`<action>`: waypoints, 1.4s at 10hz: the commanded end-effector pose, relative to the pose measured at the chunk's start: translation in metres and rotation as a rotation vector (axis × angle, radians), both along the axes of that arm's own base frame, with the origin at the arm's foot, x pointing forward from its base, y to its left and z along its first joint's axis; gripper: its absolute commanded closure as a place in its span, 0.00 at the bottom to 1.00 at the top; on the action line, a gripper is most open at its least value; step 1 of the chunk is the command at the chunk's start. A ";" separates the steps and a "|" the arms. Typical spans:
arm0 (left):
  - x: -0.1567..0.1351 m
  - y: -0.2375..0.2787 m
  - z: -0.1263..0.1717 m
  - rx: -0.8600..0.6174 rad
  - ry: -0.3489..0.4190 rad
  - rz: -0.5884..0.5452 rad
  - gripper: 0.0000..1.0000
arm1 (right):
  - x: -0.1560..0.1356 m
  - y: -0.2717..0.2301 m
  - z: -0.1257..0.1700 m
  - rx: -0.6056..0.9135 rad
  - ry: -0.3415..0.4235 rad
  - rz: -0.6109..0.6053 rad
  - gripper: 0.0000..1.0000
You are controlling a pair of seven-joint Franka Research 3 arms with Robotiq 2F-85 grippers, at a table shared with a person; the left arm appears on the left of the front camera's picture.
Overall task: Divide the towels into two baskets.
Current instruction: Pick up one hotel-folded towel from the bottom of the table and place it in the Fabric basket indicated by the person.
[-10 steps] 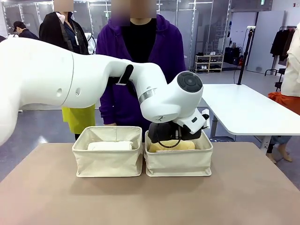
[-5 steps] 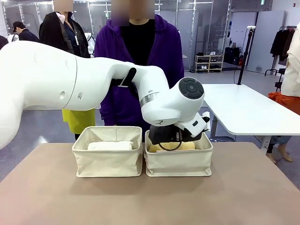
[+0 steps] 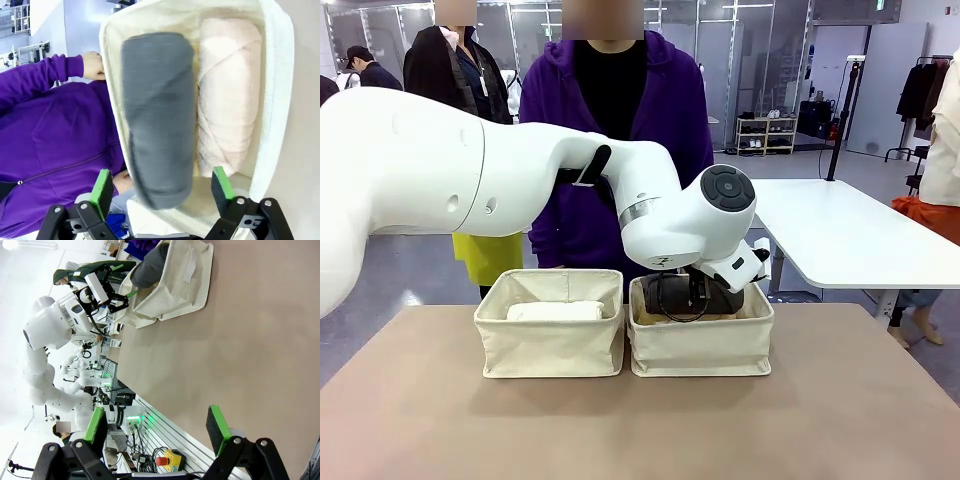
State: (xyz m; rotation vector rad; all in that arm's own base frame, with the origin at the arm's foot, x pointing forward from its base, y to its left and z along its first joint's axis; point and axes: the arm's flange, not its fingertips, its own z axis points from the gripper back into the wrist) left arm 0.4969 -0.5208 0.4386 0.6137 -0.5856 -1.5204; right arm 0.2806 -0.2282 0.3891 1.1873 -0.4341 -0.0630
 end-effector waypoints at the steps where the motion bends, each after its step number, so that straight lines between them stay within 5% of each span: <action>1: -0.009 0.006 0.001 -0.008 -0.013 0.011 0.00 | -0.003 0.000 0.002 0.004 -0.012 -0.001 0.00; 14: 0.000 0.000 0.000 0.000 0.000 0.000 0.00 | -0.003 0.000 0.002 0.004 -0.012 -0.001 0.00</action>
